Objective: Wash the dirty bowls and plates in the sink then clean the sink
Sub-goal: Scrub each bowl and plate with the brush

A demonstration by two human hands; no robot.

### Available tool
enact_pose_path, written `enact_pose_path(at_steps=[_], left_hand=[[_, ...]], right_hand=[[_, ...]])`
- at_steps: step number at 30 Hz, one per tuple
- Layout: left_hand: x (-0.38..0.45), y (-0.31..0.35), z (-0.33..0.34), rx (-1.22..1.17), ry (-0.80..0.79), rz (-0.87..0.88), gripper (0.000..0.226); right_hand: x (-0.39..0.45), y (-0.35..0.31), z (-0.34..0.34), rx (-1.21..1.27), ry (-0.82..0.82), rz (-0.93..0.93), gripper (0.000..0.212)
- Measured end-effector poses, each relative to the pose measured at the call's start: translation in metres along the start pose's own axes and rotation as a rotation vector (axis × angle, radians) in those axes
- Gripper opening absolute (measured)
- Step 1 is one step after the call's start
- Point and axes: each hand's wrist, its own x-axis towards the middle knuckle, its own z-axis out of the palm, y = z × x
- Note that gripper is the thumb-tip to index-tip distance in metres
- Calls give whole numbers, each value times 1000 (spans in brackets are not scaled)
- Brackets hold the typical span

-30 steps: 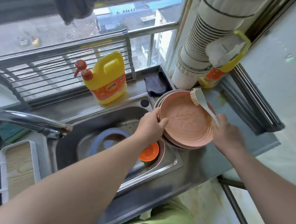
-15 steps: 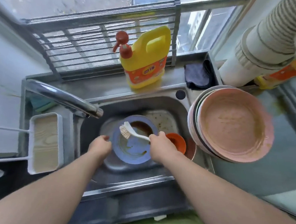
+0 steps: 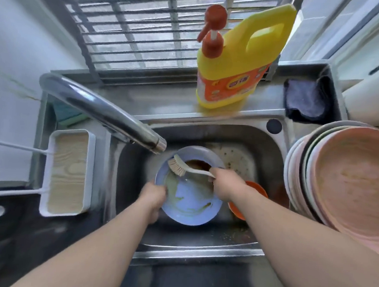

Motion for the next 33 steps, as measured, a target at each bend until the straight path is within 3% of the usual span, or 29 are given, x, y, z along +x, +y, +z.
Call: enact_pose_path(at_steps=[4, 7, 10, 16, 21, 23, 25, 29, 31, 33], left_hand=[[-23, 22, -4, -81, -63, 121, 38], [-50, 43, -21, 41, -109, 191, 71], [-84, 64, -33, 264, -85, 269, 86], [-137, 98, -32, 456, -36, 285, 84], [-137, 93, -31, 327, 6, 278, 76], [-127, 81, -31, 267, 56, 300, 63], [-130, 72, -29, 238, 97, 319, 58], [-137, 66, -23, 56, 72, 293, 63], [-128, 67, -24, -98, 69, 237, 56], [-115, 65, -30, -178, 123, 238, 43]], right_hand=[[-14, -2, -3, 38, 169, -47, 13], [-43, -2, -15, 79, 279, 15, 24], [-80, 0, -26, 213, 271, 95, 28], [-126, -2, -21, 357, 135, 123, 29], [-152, -29, -7, 583, 123, -35, 27], [-152, -50, -4, 614, 143, -111, 26], [-139, -64, -9, 662, 205, -88, 29], [-112, -54, -27, 387, 228, 29, 34], [-116, -38, -24, 229, 205, 88, 36], [-134, -24, -7, 234, 171, 115, 32]])
